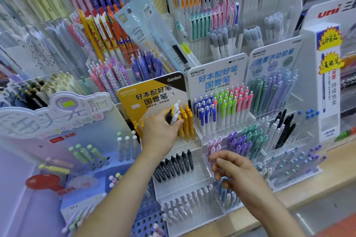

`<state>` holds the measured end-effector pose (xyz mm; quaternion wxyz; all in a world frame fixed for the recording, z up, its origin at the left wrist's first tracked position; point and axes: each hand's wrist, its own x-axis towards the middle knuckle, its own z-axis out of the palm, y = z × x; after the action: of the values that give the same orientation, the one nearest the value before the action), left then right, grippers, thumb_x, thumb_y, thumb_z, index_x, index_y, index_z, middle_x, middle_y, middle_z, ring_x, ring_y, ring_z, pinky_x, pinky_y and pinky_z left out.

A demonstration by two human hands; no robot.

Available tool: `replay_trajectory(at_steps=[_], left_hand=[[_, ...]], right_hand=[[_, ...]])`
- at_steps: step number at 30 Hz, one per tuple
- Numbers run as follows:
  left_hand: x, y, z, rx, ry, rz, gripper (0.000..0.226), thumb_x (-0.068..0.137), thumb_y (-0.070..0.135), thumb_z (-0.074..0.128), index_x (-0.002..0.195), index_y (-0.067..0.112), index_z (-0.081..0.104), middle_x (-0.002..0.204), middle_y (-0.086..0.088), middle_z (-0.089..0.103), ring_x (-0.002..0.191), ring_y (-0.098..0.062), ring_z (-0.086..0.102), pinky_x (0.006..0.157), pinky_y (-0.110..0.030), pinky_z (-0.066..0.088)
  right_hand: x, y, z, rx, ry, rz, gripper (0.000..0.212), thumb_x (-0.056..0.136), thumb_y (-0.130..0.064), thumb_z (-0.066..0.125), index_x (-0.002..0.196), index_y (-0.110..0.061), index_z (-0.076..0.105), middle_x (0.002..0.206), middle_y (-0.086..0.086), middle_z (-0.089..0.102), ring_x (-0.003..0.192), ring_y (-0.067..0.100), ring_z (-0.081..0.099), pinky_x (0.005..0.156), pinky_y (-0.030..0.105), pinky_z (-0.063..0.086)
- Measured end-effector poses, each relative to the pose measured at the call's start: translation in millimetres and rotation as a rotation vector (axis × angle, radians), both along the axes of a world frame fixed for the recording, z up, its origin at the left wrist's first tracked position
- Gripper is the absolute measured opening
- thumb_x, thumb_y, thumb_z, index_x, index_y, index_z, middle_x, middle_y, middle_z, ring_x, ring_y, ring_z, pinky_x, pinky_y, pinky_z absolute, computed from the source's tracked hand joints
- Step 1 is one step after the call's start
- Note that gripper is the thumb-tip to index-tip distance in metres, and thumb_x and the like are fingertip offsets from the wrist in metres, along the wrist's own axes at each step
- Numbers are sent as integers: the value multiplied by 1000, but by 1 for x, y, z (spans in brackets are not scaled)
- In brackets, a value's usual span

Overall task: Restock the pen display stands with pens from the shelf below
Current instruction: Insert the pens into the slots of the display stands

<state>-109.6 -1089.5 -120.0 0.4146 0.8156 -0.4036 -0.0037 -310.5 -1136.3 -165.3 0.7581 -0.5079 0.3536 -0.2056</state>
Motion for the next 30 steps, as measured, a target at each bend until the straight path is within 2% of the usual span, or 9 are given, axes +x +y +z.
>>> replay_trajectory(at_steps=[2,6,11,15,18,22,25,27,30], left_hand=[[0,-2,-2,18,-79,4,16,83,32,73,80,21,62,59,8,49,58,-15,43,57,-31,32],[-1,-6,-1,17,-210,-10,15,84,30,72,90,17,67,77,8,55,74,-15,50,63,-29,37],[1,-9,-2,108,-177,32,19,85,33,70,94,17,66,75,-2,63,73,-24,57,64,-36,46],[3,-11,3,207,-188,35,20,85,36,69,93,19,64,78,-3,65,76,-23,57,64,-34,44],[4,-11,7,207,-110,14,14,83,33,71,88,21,64,77,1,64,75,-20,56,64,-32,43],[6,-9,8,198,-46,-18,9,82,29,72,83,24,64,73,5,62,73,-18,57,62,-31,42],[6,-9,9,207,-41,-54,20,83,28,69,72,31,53,64,10,56,67,-17,56,56,-29,34],[2,-4,12,170,-19,-64,21,82,29,70,75,36,52,66,14,56,67,-11,56,54,-27,36],[-7,10,19,-21,157,-6,16,81,34,73,86,34,58,77,16,60,72,-1,56,61,-21,44]], right_hand=[[2,1,1,-6,-1,11,24,97,-3,50,93,-10,72,74,6,63,62,17,55,48,22,38],[10,4,3,-14,3,47,22,98,-3,50,97,-9,71,75,5,63,62,14,56,49,22,39],[26,9,8,-42,-12,98,21,97,-2,51,98,-10,70,75,2,66,63,13,58,50,22,41],[36,4,16,-103,-15,74,21,96,-1,52,100,-13,69,77,2,66,63,12,59,51,21,43],[45,-5,33,-230,-37,14,21,95,-2,55,104,-17,67,81,5,65,62,10,60,53,21,46],[65,-22,59,-497,-52,-37,26,92,-10,62,113,-26,64,85,3,63,68,14,59,62,31,52],[85,-29,69,-606,-40,-17,39,91,-17,66,129,-24,57,94,2,62,69,10,57,64,23,49],[92,-29,70,-628,-14,-16,47,91,-22,67,135,-25,53,97,-2,61,72,6,58,67,19,50],[86,-24,69,-525,-91,-25,42,93,-21,63,134,-24,53,99,2,64,80,8,61,77,28,55]])
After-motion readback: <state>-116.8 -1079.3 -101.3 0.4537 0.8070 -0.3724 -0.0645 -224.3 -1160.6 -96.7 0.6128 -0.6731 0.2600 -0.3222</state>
